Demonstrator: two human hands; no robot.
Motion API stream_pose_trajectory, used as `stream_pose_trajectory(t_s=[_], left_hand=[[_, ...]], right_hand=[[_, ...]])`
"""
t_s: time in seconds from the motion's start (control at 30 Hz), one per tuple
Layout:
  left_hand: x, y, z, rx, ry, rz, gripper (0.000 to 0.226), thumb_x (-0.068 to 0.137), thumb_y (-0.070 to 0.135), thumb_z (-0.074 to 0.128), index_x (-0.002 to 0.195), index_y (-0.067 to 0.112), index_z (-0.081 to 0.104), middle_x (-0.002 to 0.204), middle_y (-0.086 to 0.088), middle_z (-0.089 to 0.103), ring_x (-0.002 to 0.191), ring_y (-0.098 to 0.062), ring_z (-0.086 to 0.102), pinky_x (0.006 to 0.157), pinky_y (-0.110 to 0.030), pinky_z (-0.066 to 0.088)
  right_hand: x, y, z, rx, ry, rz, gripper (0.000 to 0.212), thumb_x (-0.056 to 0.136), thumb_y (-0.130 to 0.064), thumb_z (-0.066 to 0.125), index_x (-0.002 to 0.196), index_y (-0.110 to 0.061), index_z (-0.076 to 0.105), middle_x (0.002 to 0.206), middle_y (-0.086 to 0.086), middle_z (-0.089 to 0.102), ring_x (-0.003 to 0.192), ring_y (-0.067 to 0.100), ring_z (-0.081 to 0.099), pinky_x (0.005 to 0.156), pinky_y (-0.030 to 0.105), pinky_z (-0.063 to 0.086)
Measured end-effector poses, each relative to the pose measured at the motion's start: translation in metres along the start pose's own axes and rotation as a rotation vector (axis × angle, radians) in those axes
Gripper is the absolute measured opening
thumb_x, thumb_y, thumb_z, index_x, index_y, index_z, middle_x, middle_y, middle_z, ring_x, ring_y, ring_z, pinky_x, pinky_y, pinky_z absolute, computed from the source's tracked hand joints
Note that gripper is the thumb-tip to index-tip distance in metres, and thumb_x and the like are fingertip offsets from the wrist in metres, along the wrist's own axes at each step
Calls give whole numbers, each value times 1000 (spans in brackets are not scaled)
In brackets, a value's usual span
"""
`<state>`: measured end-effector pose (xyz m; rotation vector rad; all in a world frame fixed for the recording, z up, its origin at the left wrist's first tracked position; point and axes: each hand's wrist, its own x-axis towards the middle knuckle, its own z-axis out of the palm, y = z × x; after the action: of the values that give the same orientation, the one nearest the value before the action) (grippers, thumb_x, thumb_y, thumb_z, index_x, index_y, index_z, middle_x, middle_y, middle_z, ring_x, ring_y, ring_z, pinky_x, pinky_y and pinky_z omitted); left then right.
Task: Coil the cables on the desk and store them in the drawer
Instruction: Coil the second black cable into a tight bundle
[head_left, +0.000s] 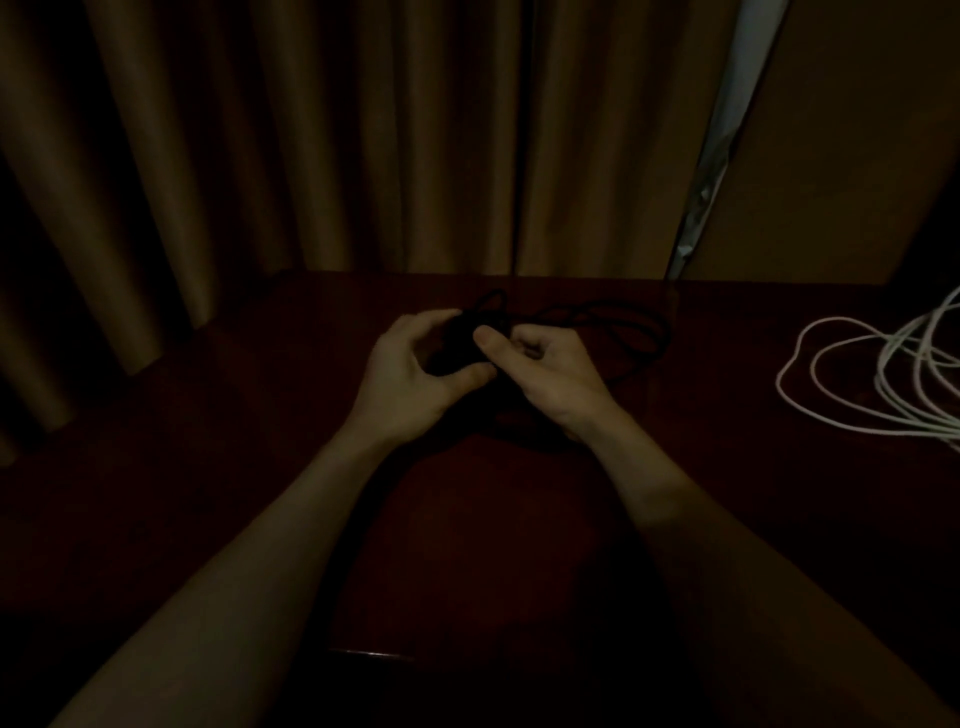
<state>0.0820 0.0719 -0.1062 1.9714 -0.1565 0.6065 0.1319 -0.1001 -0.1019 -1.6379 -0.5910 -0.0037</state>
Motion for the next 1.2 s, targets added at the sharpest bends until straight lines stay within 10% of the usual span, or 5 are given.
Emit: stream_pose_trajectory(t_s=[0.2,0.5,0.8,0.93,1.2], left_hand=[[3,10,-6,-432,59,-224,33,94,15,74,127,11,68,113,-6,78,97,-22,77,82,-33,62],[5,18,-4,-696,-100,-407,26,106,27,54,119,6,63,101,-13,76,81,-23,74,66,-28,59],[-1,12,-2,-383,-91,-193,50,72,20,88,118,10,72,116,-11,74,99,-24,75,79,-34,62],[-2,9,1,-50,49,-89,53,74,24,93,120,20,67,106,9,72,96,-5,72,76,-19,58],[-3,4,7,265,112,109,63,81,40,86,131,15,59,107,18,62,90,10,59,74,1,44]], right_hand=[[0,-2,-5,84,-63,10,37,97,-37,68,95,-1,73,81,11,65,76,23,63,73,33,51],[2,-2,-5,152,-115,85,44,86,-53,71,88,-10,62,79,9,60,70,21,57,64,28,48],[1,-2,-7,237,-123,119,45,94,-44,66,125,-11,70,104,9,77,93,24,75,80,34,59],[3,1,-3,118,-10,107,55,97,-44,68,102,11,64,94,25,73,82,36,68,73,42,53],[5,3,2,75,9,70,47,87,-51,77,86,-6,62,78,17,60,71,30,56,67,43,45]])
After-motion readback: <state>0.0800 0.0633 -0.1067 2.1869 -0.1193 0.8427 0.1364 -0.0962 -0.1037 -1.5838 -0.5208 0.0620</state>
